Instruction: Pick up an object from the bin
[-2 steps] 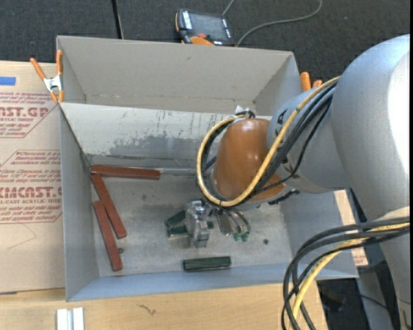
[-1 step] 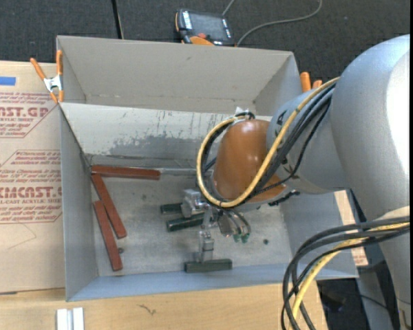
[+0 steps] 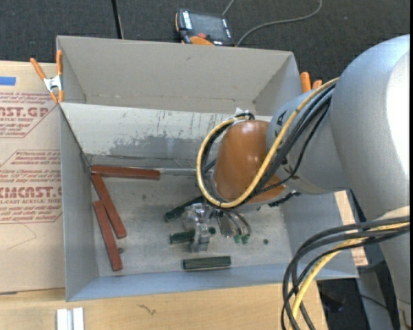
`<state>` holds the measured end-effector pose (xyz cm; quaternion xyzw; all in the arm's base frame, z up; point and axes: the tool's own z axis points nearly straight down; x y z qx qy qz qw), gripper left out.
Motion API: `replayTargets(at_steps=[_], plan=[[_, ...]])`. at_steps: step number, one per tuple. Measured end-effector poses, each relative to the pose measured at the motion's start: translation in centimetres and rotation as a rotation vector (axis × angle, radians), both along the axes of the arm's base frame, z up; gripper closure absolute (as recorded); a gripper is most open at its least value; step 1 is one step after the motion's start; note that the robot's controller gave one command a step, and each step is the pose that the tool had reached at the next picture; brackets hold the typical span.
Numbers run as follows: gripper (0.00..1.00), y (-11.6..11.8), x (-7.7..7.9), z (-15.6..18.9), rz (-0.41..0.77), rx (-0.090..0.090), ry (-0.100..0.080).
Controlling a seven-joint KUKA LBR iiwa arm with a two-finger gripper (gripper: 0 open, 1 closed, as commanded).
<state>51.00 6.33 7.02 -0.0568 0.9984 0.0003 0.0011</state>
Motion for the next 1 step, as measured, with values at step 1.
replayTargets(at_steps=[1], plan=[[1.00, -0.08, -1.11, 15.90, 0.032, 0.000, -0.007]])
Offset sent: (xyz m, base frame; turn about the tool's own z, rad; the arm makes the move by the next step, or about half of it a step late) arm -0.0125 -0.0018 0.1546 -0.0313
